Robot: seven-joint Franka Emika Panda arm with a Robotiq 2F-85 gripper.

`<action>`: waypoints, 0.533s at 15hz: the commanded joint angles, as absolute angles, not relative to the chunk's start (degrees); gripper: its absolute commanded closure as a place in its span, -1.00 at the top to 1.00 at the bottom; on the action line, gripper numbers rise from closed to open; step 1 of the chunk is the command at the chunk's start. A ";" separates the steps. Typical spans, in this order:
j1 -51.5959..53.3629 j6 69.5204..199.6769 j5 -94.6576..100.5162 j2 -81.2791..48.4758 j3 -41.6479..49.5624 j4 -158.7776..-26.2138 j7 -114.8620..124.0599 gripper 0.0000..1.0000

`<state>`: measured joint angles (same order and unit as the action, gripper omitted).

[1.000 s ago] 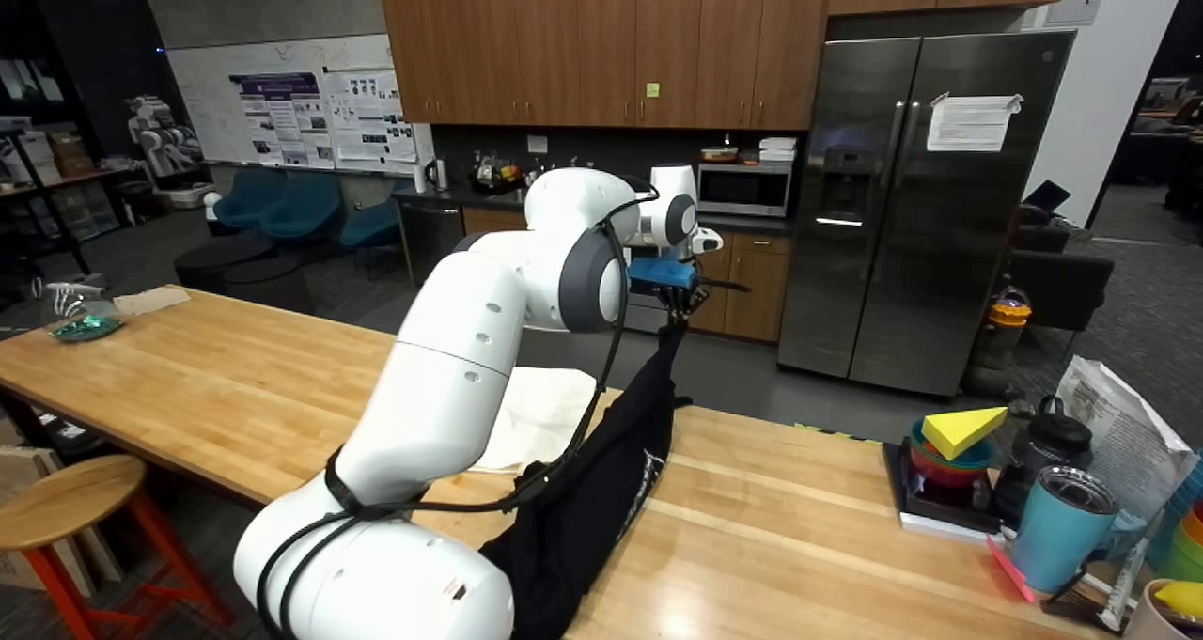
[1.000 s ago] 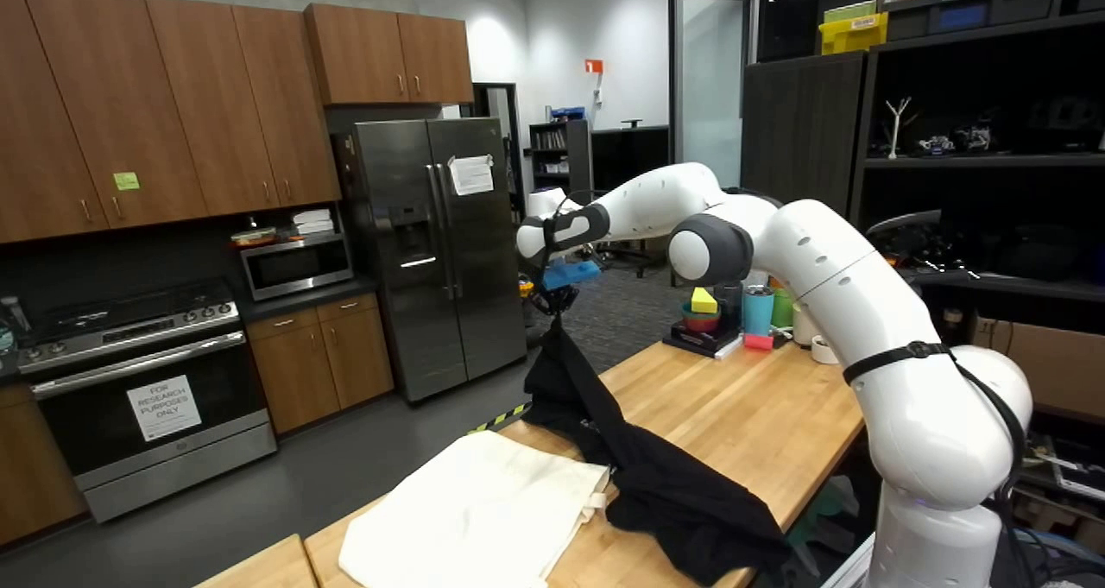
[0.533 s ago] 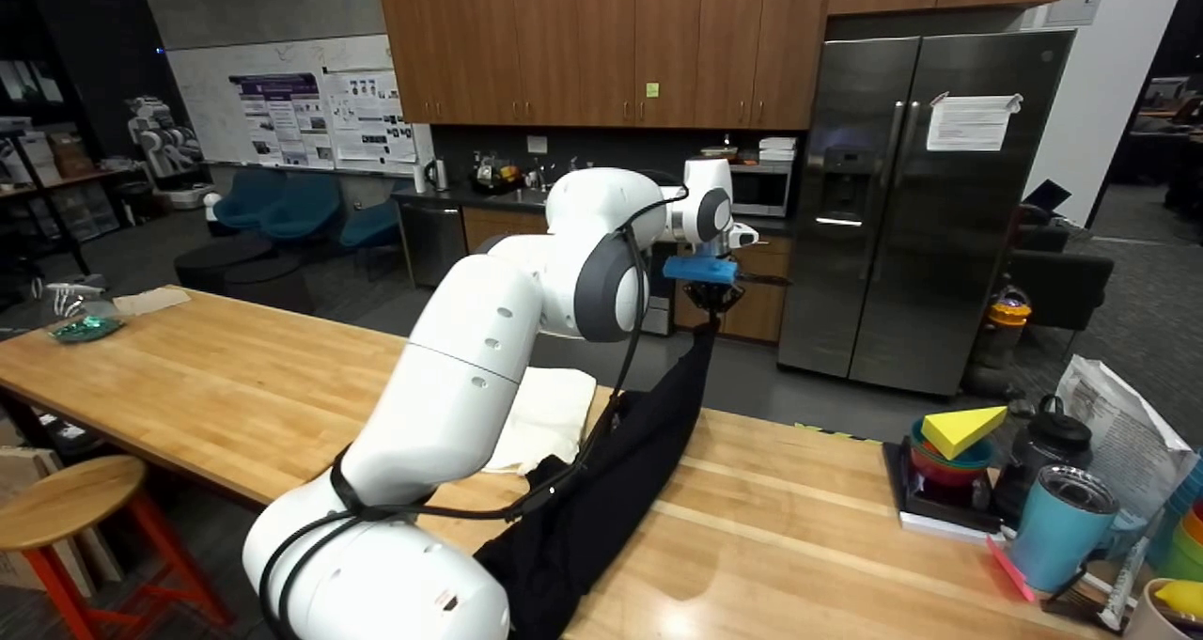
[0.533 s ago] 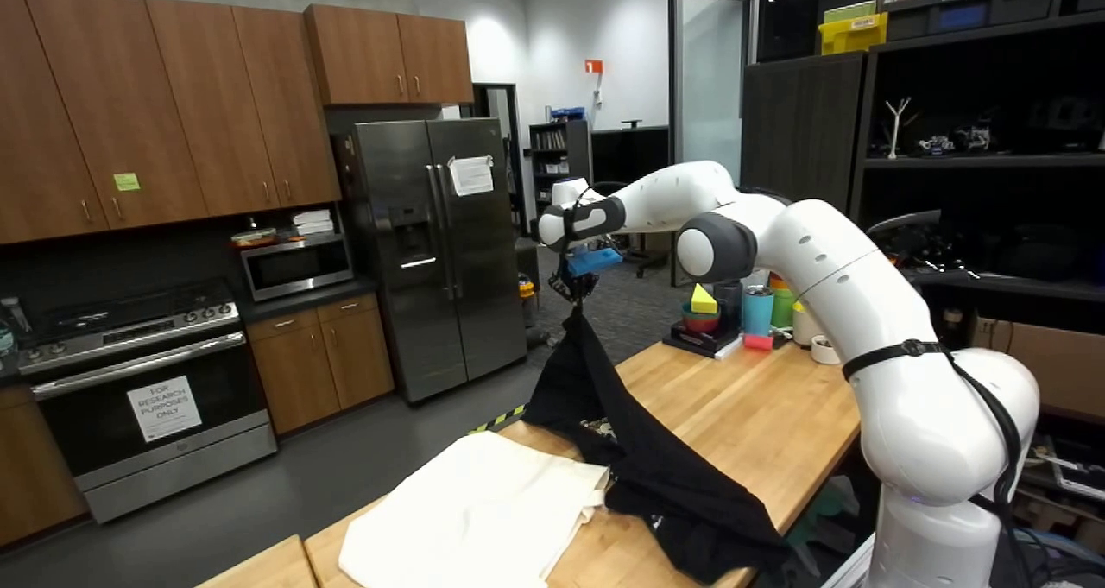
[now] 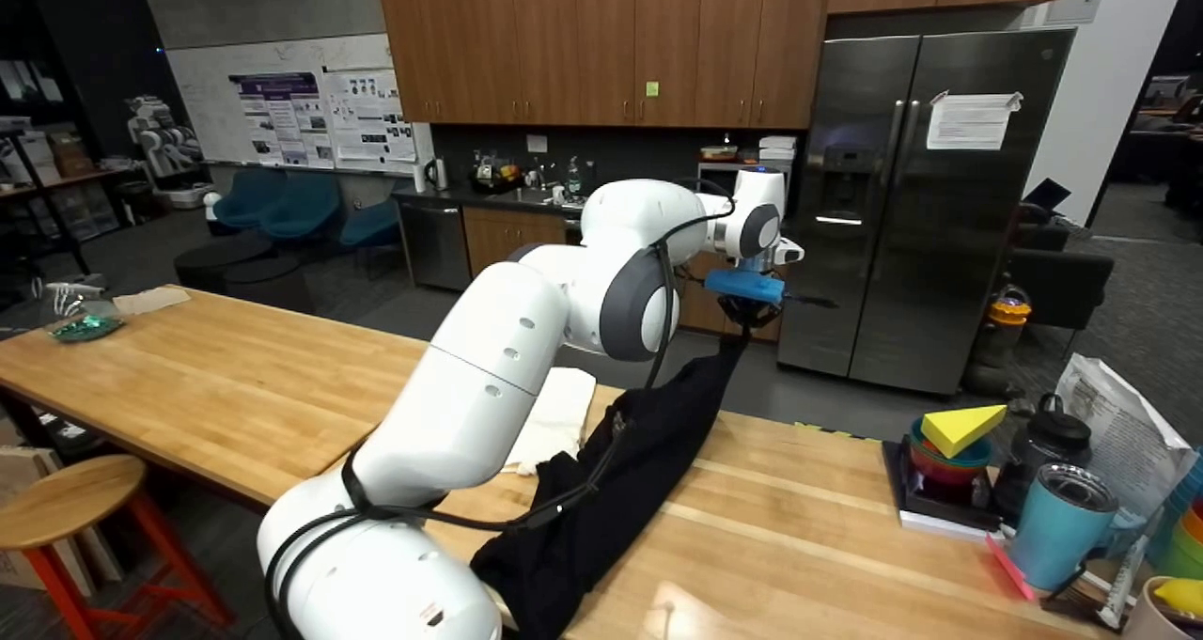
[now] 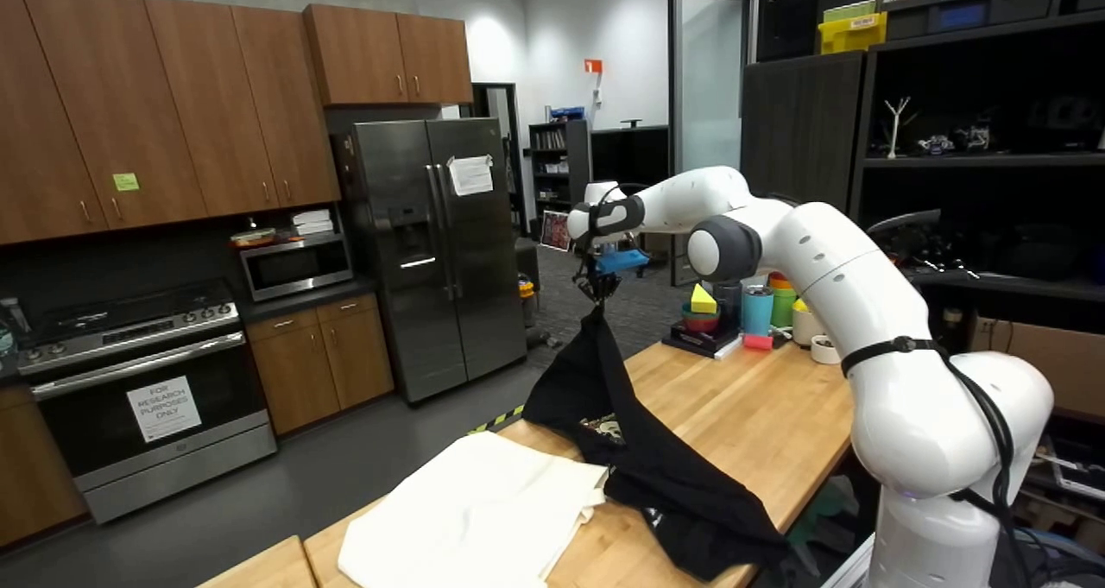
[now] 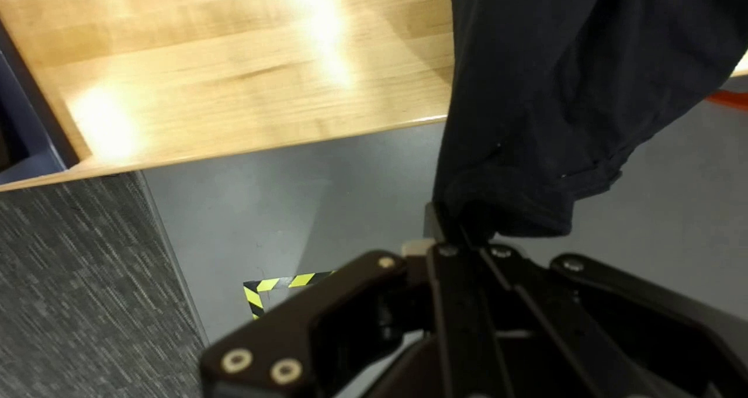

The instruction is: Unfold the black shirt

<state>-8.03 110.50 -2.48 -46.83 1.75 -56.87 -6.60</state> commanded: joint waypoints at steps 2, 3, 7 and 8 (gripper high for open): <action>-11.34 108.33 -5.39 -50.45 0.26 -52.28 -9.26 -0.99; -11.96 108.02 -5.81 -51.05 0.23 -51.86 -9.46 -0.99; -13.99 107.54 -7.27 -52.33 0.45 -50.85 -9.52 -0.99; -14.31 107.46 -7.33 -52.47 0.60 -50.60 -9.22 -0.99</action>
<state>-12.70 109.34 -6.09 -51.18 1.05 -53.72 -8.65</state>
